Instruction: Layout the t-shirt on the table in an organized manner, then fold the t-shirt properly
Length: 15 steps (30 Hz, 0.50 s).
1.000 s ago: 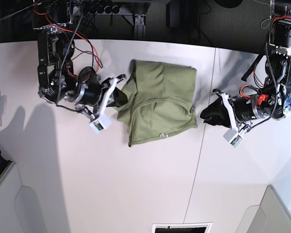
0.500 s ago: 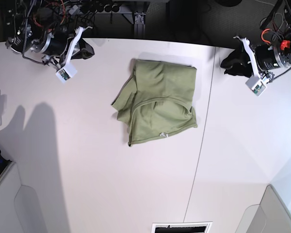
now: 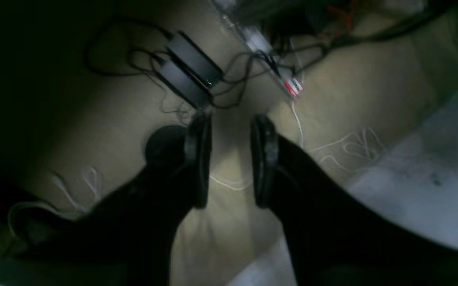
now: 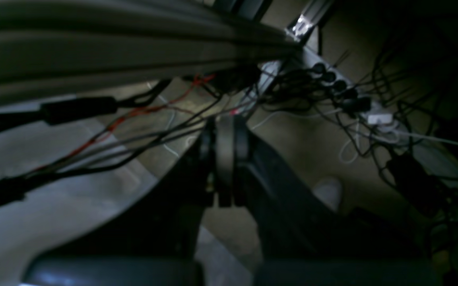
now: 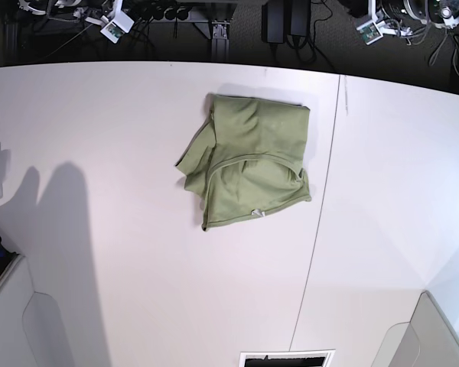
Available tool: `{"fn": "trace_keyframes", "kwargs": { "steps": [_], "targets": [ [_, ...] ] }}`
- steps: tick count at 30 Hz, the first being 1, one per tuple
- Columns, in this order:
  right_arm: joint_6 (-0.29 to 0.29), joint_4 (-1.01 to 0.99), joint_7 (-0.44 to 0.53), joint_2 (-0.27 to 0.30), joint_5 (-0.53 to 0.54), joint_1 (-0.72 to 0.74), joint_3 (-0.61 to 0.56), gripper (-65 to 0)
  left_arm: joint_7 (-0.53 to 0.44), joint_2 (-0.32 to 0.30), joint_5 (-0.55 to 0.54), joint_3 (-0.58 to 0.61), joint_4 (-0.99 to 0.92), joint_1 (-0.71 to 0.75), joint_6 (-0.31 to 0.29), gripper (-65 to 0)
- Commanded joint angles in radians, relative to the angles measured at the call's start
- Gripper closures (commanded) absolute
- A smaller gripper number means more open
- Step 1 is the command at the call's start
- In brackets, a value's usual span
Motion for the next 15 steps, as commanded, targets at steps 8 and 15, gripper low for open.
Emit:
{"fn": "trace_keyframes", "kwargs": {
  "steps": [8, 15],
  "targets": [
    [-0.006, -0.236, 0.041, 0.026, -0.084, 0.0, -0.048, 0.0, -0.082, -0.008, 0.115, 0.246, -0.458, -0.123, -0.005, -17.4],
    [-0.05, -0.532, 0.159, 0.044, -0.201, 0.005, -0.174, 0.0, -0.217, 0.063, 0.122, 0.383, -0.898, -0.309, -0.005, -17.4]
  ]
}}
